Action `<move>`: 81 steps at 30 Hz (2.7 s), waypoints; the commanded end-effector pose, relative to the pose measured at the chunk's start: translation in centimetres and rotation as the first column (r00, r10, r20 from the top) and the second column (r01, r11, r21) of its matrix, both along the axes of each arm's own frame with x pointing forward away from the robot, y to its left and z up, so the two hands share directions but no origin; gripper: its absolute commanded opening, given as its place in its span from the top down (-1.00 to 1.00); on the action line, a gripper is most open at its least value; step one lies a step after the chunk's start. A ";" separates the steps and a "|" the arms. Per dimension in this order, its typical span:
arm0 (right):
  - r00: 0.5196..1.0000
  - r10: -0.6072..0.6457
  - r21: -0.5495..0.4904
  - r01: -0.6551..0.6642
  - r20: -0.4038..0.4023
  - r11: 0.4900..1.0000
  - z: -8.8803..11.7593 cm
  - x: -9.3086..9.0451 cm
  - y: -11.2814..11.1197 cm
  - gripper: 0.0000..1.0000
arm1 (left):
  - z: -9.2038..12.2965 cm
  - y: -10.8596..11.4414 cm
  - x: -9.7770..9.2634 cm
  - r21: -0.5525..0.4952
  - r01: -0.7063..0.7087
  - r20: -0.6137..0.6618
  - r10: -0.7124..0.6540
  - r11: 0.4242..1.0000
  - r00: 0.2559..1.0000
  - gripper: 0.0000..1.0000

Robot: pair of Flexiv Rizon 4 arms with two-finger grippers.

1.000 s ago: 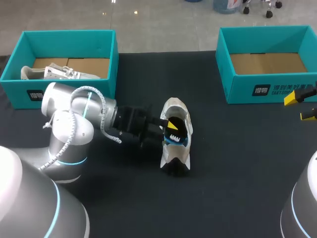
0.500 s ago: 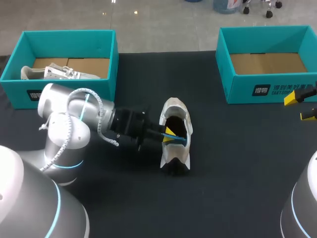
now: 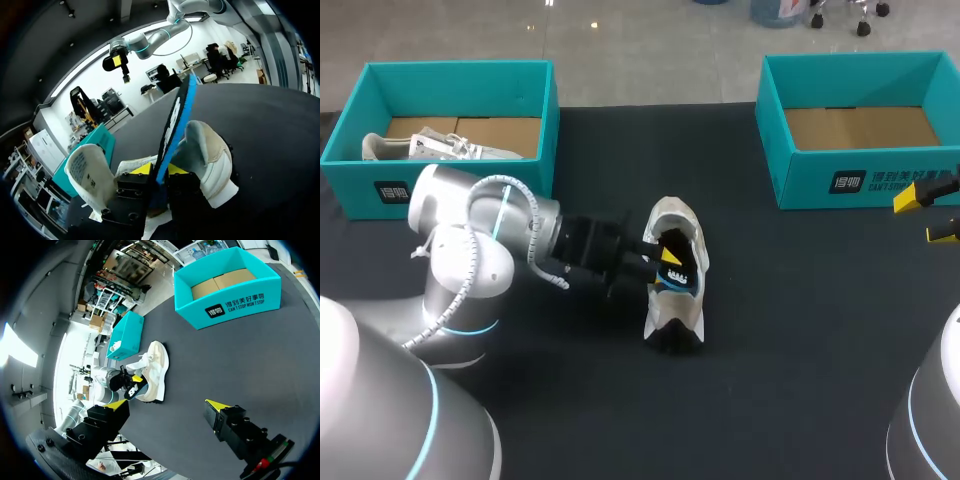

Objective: Take the shoe out of the shoebox, open the shoe tongue, remove and reinsert the insole, then place the shoe into the shoebox

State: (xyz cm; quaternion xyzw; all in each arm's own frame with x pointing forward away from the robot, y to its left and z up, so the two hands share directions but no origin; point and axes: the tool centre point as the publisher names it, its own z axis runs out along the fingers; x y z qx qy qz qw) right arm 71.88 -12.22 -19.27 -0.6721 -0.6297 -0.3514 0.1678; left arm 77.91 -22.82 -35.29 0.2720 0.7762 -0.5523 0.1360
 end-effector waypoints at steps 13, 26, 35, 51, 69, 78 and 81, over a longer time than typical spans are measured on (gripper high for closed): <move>1.000 -0.002 -0.003 0.002 -0.001 1.000 0.0 0.0 0.1 -1.00 | 0.7 1.0 -1.7 -0.010 0.007 0.008 -0.007 1.000 1.000 1.00; 1.000 -0.002 -0.003 0.002 -0.001 1.000 0.0 0.0 0.1 -1.00 | -0.7 -0.5 0.1 0.025 0.017 0.038 -0.018 1.000 0.999 1.00; 1.000 -0.002 -0.003 0.002 -0.001 1.000 0.0 0.0 0.1 -1.00 | -0.1 0.0 -0.7 0.020 0.002 0.034 -0.003 1.000 0.999 0.26; 1.000 -0.002 -0.003 0.002 -0.001 1.000 0.0 0.0 0.1 -1.00 | 1.1 1.2 -2.6 0.008 0.008 0.046 -0.008 1.000 0.999 0.83; 1.000 -0.002 -0.003 0.002 -0.001 1.000 0.0 0.0 0.1 -1.00 | 0.4 0.9 -0.7 0.004 0.007 0.132 -0.008 1.000 0.991 1.00; 1.000 -0.002 -0.003 0.002 -0.001 1.000 0.0 0.0 0.1 -1.00 | 0.1 0.9 -0.2 0.014 0.009 0.134 -0.011 1.000 0.991 1.00; 1.000 -0.002 -0.003 0.002 -0.001 1.000 0.0 0.0 0.1 -1.00 | 0.6 0.7 -0.4 0.000 0.014 0.138 -0.014 1.000 0.990 1.00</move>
